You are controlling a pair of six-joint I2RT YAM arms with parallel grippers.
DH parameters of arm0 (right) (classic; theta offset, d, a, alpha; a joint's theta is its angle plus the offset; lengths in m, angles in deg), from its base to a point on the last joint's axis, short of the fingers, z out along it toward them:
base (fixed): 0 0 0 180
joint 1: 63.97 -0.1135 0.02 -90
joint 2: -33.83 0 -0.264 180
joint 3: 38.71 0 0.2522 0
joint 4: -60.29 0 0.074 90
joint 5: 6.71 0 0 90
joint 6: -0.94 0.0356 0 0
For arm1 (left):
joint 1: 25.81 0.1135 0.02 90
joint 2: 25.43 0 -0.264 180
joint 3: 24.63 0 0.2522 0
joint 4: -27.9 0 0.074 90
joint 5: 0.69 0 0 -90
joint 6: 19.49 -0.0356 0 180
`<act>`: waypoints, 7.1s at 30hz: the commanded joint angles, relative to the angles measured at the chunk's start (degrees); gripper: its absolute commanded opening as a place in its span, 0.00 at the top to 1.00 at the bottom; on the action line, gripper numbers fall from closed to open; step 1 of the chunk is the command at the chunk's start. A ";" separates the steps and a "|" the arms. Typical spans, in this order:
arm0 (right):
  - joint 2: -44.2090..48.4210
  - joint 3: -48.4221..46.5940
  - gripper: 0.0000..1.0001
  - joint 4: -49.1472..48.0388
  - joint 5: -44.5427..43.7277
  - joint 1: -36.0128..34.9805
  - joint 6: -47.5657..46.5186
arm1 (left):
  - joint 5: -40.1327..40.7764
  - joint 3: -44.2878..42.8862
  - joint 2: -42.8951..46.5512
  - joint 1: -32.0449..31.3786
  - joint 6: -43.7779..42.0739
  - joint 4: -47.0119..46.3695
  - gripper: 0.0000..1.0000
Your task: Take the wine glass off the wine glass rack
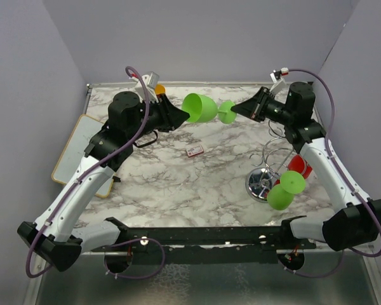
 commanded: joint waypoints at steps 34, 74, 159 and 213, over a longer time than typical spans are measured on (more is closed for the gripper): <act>6.35 -14.30 0.47 20.01 -23.66 -5.83 -27.34 | 24.22 -3.84 -5.85 5.55 -19.83 21.62 1.00; 25.79 -9.70 0.17 25.11 -40.63 -5.83 -43.37 | 21.57 -12.35 -30.19 18.46 -21.84 17.90 0.79; 45.91 -0.86 0.23 52.58 -23.10 -13.16 -70.68 | -0.86 21.63 -1.97 -4.92 -22.21 -19.61 0.22; 41.17 -12.41 0.16 36.61 -44.05 -12.95 -26.83 | 22.14 25.28 -7.94 -42.14 35.95 -40.44 0.22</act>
